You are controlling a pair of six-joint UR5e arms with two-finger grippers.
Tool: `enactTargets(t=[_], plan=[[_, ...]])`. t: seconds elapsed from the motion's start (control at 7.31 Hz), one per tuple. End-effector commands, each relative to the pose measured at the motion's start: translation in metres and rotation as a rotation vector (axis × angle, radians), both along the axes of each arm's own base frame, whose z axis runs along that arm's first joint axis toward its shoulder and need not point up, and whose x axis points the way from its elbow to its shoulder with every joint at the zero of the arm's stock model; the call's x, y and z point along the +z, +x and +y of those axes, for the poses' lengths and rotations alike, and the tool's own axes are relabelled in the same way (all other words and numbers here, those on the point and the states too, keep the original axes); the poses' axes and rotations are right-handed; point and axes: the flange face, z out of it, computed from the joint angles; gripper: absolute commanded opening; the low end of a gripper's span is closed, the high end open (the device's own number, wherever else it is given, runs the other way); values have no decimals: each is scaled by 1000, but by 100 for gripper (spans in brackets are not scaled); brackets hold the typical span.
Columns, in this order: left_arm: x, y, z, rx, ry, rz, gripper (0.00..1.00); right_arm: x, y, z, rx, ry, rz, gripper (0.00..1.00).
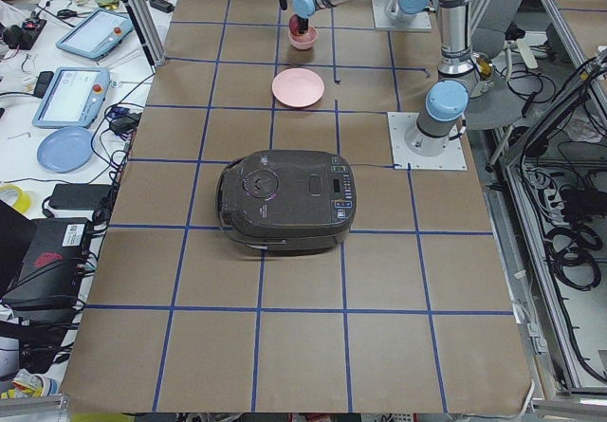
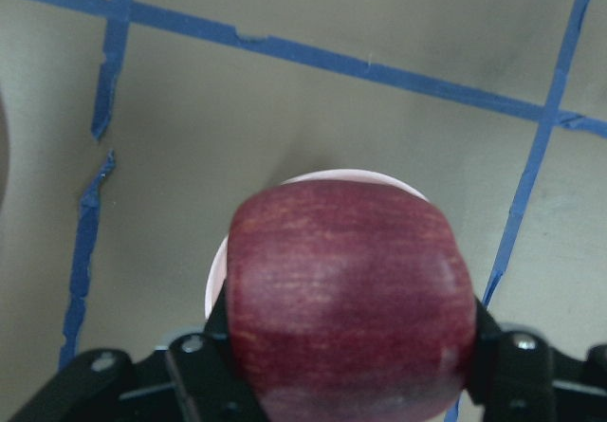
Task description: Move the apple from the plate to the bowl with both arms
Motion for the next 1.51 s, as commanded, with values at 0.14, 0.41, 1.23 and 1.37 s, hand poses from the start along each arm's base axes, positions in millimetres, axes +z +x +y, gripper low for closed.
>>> enactTargets(t=[0.14, 0.41, 1.23, 1.37], plan=[[-23, -4, 1, -15, 16, -30, 41, -1, 25, 0, -39, -34, -5, 100], [-28, -4, -1, -9, 22, -33, 86, -1, 22, -1, -35, -34, 0, 100], [59, 100, -40, -185, -101, -84, 100, -2, 23, 0, -32, -29, 1, 100], [86, 123, -36, -244, -102, -109, 100, -2, 22, 1, -33, -23, 2, 100]])
